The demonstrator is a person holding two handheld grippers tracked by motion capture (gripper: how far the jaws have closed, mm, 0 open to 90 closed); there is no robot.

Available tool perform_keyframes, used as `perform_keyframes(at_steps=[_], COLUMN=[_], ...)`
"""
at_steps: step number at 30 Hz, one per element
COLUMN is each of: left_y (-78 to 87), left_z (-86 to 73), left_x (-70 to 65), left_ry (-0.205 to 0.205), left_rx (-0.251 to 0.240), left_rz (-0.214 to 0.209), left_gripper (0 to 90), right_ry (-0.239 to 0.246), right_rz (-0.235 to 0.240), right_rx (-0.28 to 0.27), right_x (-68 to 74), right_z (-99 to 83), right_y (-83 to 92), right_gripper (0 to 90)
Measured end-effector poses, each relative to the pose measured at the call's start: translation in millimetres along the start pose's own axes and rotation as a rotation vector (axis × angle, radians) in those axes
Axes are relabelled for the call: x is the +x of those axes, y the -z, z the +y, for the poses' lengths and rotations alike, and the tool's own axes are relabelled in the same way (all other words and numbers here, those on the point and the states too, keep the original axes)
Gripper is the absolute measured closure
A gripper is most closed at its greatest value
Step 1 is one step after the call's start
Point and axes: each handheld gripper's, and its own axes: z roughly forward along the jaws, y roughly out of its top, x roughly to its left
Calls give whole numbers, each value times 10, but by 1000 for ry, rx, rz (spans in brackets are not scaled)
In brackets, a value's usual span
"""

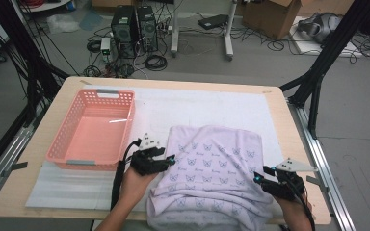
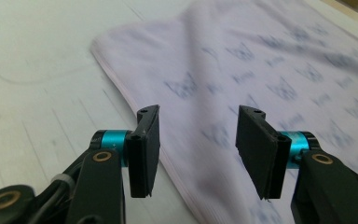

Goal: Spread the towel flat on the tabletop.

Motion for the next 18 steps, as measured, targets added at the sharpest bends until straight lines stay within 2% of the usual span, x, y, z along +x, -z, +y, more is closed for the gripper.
perform_keyframes(at_steps=[3, 5, 10, 13, 15, 16, 18], left_y=[-165, -247, -391, -474, -528, -559, -628], left_z=[86, 128, 206, 265, 281, 285, 296], left_x=[66, 92, 155, 177, 185, 196, 235], left_ry=[9, -2, 1, -10, -18, -16, -40], left_rx=[9, 26, 19, 30, 5, 10, 44], left_rz=[34, 55, 89, 91, 100, 105, 111], left_gripper=[497, 497, 498, 490, 473, 468, 452], right_ry=[-38, -52, -43, -46, -45, -43, -39], right_rz=[-15, -20, -12, -13, -13, -13, -13], right_rx=[-2, 4, 2, -1, 0, -2, -6], right_x=[-108, -157, -217, -250, -272, -276, -277], right_z=[52, 83, 144, 190, 224, 235, 261], right_y=[-78, -119, -181, -209, -242, -255, -286], right_gripper=[520, 520, 507, 486, 464, 454, 435])
